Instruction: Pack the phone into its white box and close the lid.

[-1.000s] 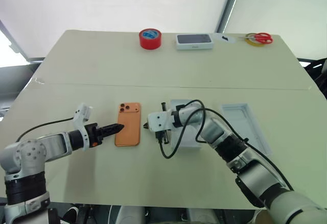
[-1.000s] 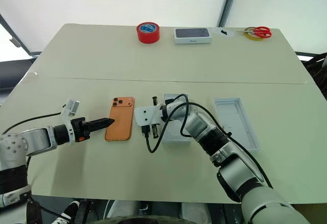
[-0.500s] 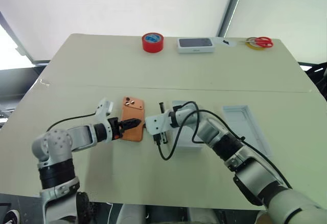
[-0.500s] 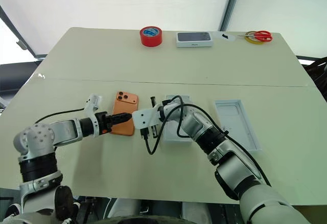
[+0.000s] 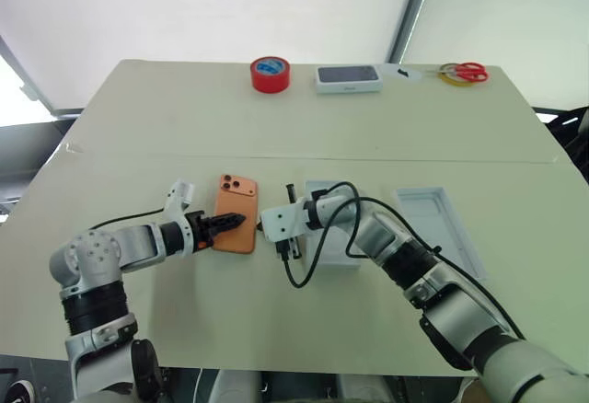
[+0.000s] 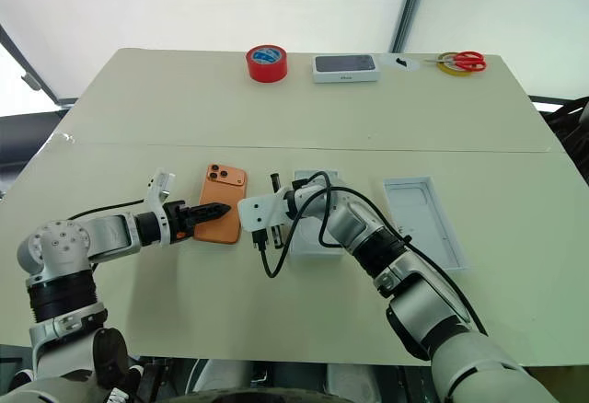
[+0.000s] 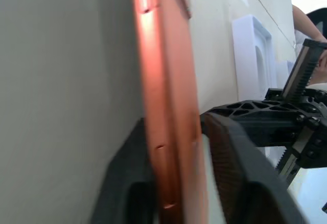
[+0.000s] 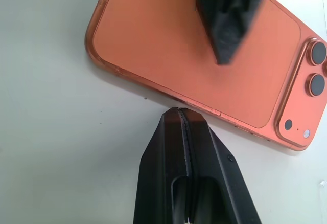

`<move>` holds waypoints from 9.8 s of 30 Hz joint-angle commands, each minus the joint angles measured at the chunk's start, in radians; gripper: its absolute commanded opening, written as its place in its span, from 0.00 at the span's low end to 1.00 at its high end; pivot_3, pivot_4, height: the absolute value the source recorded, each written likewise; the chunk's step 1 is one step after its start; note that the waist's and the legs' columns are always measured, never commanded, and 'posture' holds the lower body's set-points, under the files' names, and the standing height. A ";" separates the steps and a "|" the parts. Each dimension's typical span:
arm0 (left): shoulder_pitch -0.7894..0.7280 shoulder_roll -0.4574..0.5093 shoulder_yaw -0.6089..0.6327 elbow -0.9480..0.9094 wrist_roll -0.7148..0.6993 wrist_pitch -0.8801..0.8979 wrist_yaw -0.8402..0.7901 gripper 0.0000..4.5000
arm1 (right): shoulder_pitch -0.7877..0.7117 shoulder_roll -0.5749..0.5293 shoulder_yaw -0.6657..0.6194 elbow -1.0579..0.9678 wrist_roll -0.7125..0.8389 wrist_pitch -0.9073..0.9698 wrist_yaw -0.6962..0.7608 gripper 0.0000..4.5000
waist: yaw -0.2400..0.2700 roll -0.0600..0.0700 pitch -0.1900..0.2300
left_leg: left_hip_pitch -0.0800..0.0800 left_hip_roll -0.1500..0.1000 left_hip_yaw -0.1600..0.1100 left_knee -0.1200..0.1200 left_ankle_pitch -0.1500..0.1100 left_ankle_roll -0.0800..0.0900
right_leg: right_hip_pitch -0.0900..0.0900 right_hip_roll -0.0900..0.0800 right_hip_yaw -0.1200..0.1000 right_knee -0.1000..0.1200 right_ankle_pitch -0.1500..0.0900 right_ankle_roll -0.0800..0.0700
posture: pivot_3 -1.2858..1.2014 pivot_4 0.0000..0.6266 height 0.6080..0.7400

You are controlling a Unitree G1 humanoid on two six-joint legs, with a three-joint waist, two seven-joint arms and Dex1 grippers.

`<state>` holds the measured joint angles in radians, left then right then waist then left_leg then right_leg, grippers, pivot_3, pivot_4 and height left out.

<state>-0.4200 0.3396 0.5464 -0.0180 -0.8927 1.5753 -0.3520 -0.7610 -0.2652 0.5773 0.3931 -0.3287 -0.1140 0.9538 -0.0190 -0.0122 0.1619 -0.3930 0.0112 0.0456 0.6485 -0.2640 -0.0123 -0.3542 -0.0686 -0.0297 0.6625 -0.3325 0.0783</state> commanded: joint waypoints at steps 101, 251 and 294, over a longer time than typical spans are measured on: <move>-0.050 -0.233 -0.182 0.069 -0.253 -0.419 0.164 0.11 | 0.251 -0.409 -0.444 -0.318 0.472 0.279 0.153 0.64 | 0.008 -0.008 0.007 | -0.016 0.004 0.001 0.006 0.001 0.000 | -0.012 0.004 0.000 -0.001 0.000 0.000 | 0.52 0.24 1.00; 0.072 0.119 -0.521 -0.106 0.444 -0.991 -0.507 0.29 | 0.497 -0.746 -0.603 -0.316 0.503 0.155 0.297 0.30 | 0.029 -0.002 0.008 | -0.016 0.005 0.000 0.016 -0.003 0.007 | -0.006 0.004 -0.001 0.000 0.000 0.000 | 0.52 0.24 1.00; 0.253 0.334 -0.442 -0.038 0.453 -1.620 -0.938 0.87 | 0.388 -0.579 -0.761 -0.802 0.963 1.728 -0.619 0.67 | 0.004 0.003 0.007 | -0.019 0.004 0.002 0.004 -0.005 0.010 | -0.016 0.001 0.000 -0.002 0.000 -0.001 | 0.52 0.24 1.00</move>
<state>-0.1634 0.6631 0.0880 -0.0404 -0.4274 -0.0188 -1.2840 -0.3665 -0.8390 -0.1658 -0.4035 0.5976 1.6079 0.3593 -0.0145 -0.0096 0.1693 -0.4120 0.0152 0.0476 0.6524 -0.2686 -0.0023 -0.3699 -0.0675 -0.0296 0.6611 -0.3325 0.0771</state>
